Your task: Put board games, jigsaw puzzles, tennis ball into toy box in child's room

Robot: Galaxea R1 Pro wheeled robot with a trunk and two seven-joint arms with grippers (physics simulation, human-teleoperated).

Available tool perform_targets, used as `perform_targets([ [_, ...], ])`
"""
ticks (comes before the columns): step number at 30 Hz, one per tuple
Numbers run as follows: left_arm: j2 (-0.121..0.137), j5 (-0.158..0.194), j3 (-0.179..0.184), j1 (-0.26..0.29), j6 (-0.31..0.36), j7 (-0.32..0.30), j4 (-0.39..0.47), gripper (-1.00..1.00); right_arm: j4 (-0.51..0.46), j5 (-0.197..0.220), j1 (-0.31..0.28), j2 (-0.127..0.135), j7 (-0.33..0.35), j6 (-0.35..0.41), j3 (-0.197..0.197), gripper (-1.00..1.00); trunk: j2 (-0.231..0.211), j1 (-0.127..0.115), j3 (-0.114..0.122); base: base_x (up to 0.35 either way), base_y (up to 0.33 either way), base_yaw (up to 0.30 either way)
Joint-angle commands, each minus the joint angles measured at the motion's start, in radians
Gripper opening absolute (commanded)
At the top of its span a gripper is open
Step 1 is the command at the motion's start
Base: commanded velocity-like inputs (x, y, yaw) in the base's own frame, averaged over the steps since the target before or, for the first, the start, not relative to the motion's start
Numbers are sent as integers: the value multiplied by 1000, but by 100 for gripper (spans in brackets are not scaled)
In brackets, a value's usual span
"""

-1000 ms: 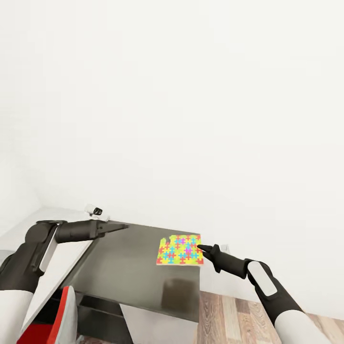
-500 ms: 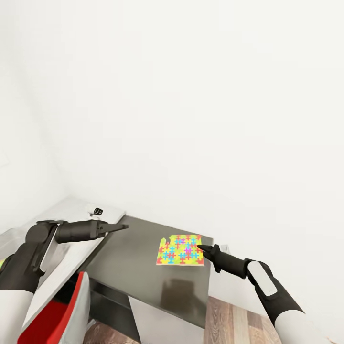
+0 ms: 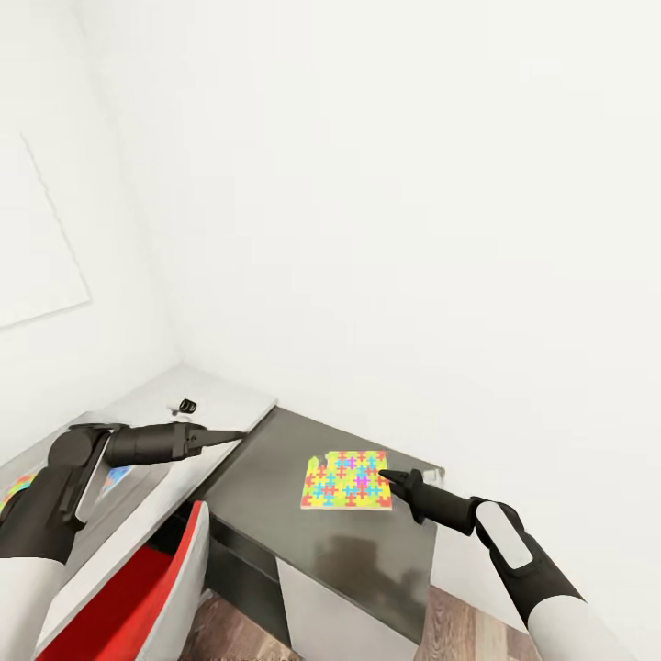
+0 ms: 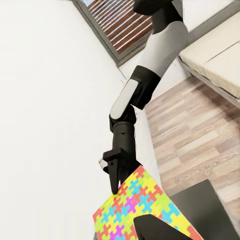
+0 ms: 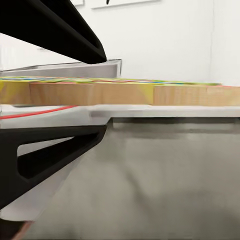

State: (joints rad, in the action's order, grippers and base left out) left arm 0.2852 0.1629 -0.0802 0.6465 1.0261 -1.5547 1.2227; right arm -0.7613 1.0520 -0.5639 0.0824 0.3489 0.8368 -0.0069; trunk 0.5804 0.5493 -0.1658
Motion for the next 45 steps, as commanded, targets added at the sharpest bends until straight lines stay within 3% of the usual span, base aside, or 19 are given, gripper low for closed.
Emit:
perform_targets([
  [1,0,0,1,1,11,-4,0,100,-1,-2,-1,0,4,4,-1,-100,2,0,-2,0,0,291],
  [8,2,1,-6,1,12,-7,0,100,-1,-2,-1,0,4,4,-1,-100,2,0,-2,0,0,220],
  [19,8,1,-10,2,17,-8,0,100,-2,-1,-1,13,16,5,-1,-100,-75,-42,33,0,0,254],
  [22,36,2,-15,1,18,-11,0,100,-2,-4,0,38,81,5,0,-100,-75,-42,33,0,0,290],
  [24,83,7,-37,1,18,-16,0,100,-1,-8,1,57,144,4,1,-100,-75,-42,33,0,0,291],
  [25,91,7,-44,1,18,-16,0,100,-1,-8,1,60,152,3,1,-100,-75,-42,33,0,0,291],
  [26,112,9,-74,1,18,-16,0,100,-1,-9,1,67,169,3,1,-100,-75,-42,33,0,0,291],
  [28,126,9,-117,1,19,-16,0,100,-1,-10,1,71,180,3,2,-100,-75,-42,33,0,0,291],
  [32,134,6,-153,0,19,-16,0,100,-1,-9,1,74,187,3,1,-100,-75,-42,33,0,0,291],
  [45,136,4,-161,-1,18,-16,0,100,-5,-6,1,80,190,5,-5,-100,-75,-42,33,0,0,291],
])
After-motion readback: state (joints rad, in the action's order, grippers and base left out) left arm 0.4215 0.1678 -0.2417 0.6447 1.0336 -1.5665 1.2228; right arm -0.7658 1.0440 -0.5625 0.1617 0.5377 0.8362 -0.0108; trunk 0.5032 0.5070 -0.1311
